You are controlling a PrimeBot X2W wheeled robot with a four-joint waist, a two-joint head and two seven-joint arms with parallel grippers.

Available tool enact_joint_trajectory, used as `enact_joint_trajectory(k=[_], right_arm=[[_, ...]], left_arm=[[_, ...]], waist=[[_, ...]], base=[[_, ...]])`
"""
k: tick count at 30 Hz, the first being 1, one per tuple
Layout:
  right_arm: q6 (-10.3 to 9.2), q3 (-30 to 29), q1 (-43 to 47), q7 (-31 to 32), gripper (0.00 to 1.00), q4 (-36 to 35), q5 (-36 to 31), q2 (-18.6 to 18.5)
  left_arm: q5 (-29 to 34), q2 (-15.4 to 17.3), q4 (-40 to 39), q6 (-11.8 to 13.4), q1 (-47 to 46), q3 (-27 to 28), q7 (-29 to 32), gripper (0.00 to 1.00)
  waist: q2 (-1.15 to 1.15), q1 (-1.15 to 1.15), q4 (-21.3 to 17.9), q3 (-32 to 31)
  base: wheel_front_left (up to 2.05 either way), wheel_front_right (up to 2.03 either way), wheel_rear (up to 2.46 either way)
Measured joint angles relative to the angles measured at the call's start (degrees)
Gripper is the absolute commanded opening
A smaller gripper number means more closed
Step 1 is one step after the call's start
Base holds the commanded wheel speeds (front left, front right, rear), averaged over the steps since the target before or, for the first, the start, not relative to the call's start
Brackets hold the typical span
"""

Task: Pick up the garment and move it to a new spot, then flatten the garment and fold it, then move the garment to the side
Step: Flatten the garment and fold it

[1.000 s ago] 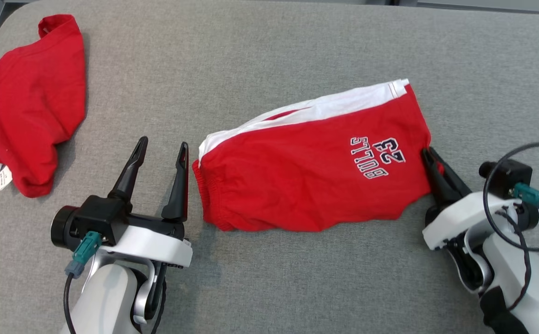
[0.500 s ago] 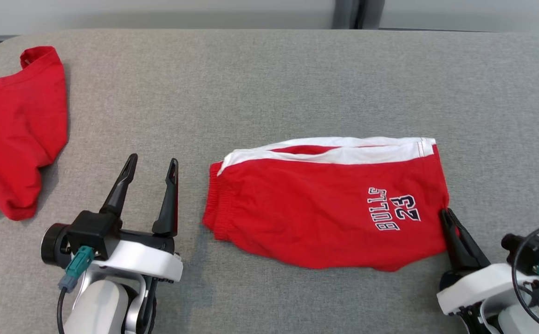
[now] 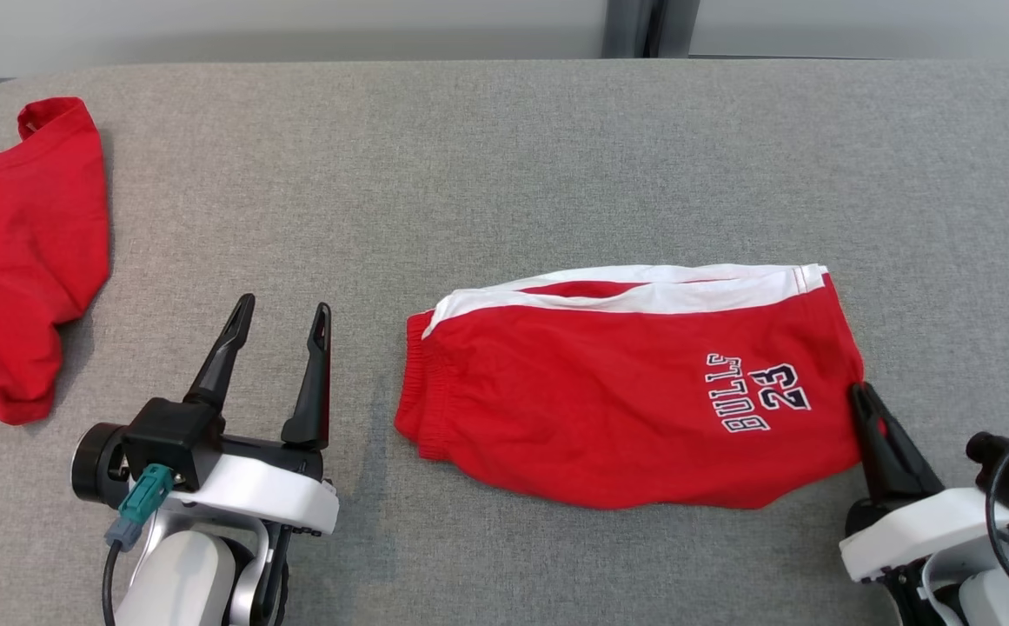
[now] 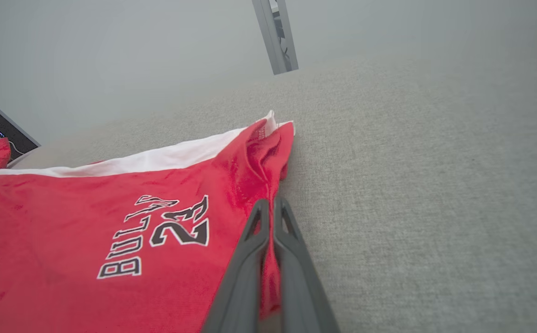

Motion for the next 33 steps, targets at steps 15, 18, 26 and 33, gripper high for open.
enact_joint_trajectory(k=[15,18,26,33], right_arm=[[0.00,10.84,-8.30,4.53,0.00,-8.10,-2.68,2.44],[-0.01,15.51,-11.04,5.28,0.00,-8.04,-2.29,3.52],[-0.01,26.01,-16.59,4.87,0.00,-1.90,1.55,6.33],[-0.01,32.87,-18.95,2.49,0.00,4.60,5.84,7.12]], left_arm=[[-0.56,0.10,0.26,0.27,0.17,-0.97,0.18,1.00],[-0.76,0.05,0.38,0.27,0.18,-1.21,0.15,1.00],[-1.01,-1.23,1.24,0.05,0.26,-2.63,-0.19,1.00],[-1.07,-1.70,2.29,-0.09,0.23,-3.47,-0.60,1.00]], waist=[[0.00,0.00,0.59,-2.80],[0.00,0.00,1.44,-3.07],[0.00,0.00,4.96,-3.55],[0.00,0.00,7.89,-3.61]], base=[[0.00,0.00,0.00],[0.00,0.00,0.00],[0.00,0.00,0.00],[0.00,0.00,0.00]])
